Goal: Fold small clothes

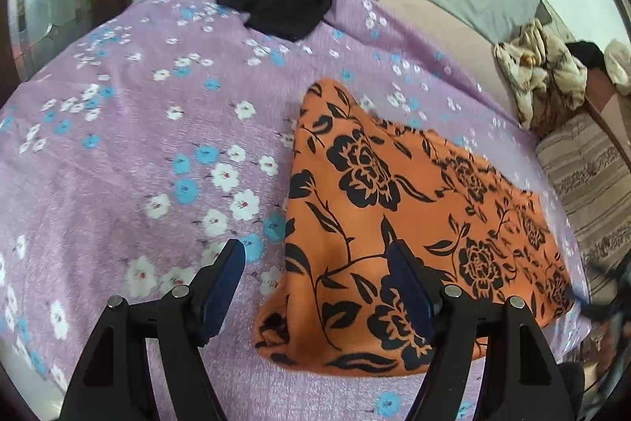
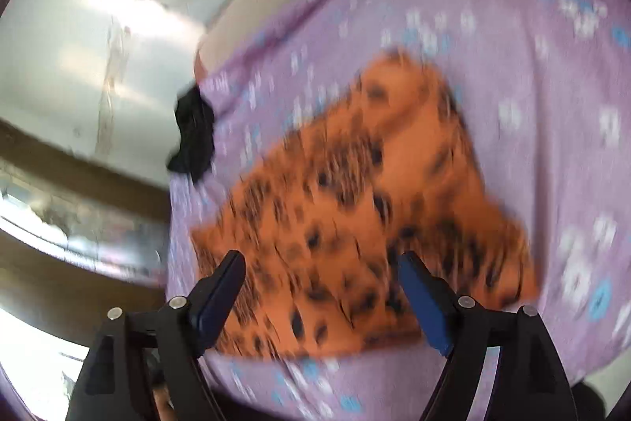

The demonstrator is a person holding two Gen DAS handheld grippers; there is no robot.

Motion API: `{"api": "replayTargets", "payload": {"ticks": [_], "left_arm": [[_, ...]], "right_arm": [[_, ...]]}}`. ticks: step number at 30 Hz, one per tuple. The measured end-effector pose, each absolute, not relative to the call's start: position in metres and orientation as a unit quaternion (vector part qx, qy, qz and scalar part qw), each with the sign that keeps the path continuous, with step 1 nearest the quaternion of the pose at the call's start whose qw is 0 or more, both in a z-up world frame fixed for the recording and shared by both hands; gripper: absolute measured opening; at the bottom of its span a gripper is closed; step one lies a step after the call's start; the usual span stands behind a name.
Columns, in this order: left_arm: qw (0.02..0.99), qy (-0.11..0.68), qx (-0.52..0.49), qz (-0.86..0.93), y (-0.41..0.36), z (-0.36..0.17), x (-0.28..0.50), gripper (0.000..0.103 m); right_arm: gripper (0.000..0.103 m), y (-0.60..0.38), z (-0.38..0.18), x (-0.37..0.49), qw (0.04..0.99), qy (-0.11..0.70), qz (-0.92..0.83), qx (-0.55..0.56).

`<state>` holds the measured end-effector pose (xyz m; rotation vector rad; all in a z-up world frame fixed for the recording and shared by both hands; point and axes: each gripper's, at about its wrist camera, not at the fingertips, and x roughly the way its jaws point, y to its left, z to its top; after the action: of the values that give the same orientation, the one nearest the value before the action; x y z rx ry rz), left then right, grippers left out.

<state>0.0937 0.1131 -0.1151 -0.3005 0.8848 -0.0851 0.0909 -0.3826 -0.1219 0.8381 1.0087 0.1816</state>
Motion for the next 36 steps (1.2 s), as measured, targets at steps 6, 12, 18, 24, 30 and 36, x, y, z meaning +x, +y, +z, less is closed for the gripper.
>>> {"api": "replayTargets", "payload": {"ticks": [6, 12, 18, 24, 30, 36], "left_arm": [[0.887, 0.440, -0.141, -0.024, 0.121, -0.122, 0.072, 0.080], [0.891, 0.430, -0.141, -0.024, 0.123, -0.121, 0.067, 0.081], [0.892, 0.436, -0.121, -0.017, 0.117, -0.124, 0.069, 0.081], [0.894, 0.435, -0.106, -0.001, 0.118, -0.126, 0.068, 0.081], [0.893, 0.438, -0.102, 0.001, 0.113, -0.129, 0.074, 0.081], [0.892, 0.444, -0.088, 0.007, 0.110, -0.132, 0.076, 0.081]], "right_arm": [[0.077, -0.433, -0.135, 0.040, 0.759, 0.436, -0.014, 0.483], [0.080, -0.428, -0.094, 0.027, 0.781, 0.412, 0.029, 0.468], [0.086, -0.410, -0.115, 0.051, 0.774, 0.428, 0.082, 0.460], [0.087, -0.423, -0.113, 0.036, 0.782, 0.428, -0.034, 0.452], [0.093, -0.376, -0.047, 0.055, 0.868, 0.362, 0.017, 0.340], [0.092, -0.357, -0.132, 0.077, 0.816, 0.481, 0.019, 0.320]]}}
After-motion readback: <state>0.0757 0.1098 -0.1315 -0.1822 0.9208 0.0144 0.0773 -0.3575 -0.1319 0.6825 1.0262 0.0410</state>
